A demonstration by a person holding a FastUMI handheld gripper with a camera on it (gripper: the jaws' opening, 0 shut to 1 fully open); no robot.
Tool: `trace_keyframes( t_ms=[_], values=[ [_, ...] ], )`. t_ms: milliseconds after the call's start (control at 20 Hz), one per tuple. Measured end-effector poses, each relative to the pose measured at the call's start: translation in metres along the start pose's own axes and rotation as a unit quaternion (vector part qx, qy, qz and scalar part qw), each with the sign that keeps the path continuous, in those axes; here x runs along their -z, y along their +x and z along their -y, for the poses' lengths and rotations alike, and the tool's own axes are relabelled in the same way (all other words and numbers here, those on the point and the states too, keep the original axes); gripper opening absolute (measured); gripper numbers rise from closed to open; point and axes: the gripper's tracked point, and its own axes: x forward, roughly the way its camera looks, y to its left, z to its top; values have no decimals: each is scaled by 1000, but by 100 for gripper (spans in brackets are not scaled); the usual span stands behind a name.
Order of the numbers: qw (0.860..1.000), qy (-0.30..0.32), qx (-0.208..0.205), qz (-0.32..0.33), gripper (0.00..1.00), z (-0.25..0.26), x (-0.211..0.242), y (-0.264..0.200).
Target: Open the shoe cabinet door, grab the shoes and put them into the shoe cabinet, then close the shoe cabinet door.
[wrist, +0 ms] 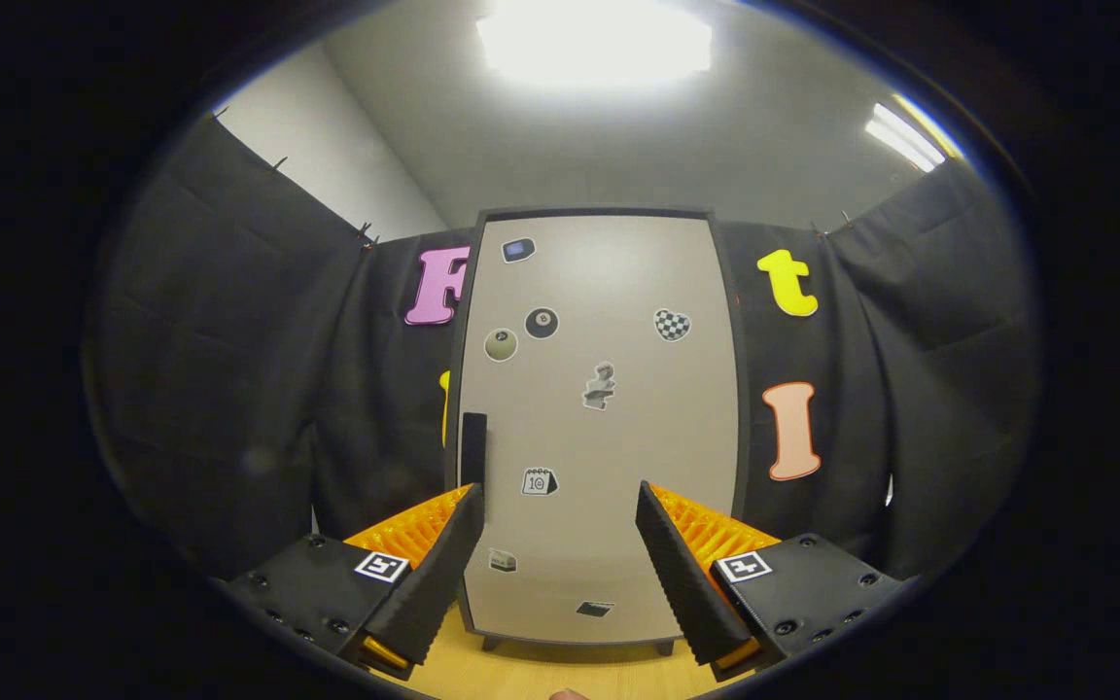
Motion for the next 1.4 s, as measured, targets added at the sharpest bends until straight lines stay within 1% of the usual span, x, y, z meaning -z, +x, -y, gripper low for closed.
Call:
trace_keyframes(
  t_ms=[150,300,450,550,850,950,1100,1150,1250,1400],
  values=[
    [1000,8,-16,-7,99,-17,2,28],
    [999,1,-32,-1,99,-34,-1,56],
    [999,-10,-42,5,99,-50,1,80],
    [999,-4,-48,5,99,-61,5,96],
    [998,0,-58,-19,99,-84,26,143],
    [998,-4,-55,-31,99,-87,35,156],
    [997,5,-53,-48,98,-92,47,170],
    [997,4,-49,-51,93,-91,50,174],
    [997,5,-46,-58,90,-92,56,180],
    [997,9,-40,-67,72,-91,62,188]
  ],
)
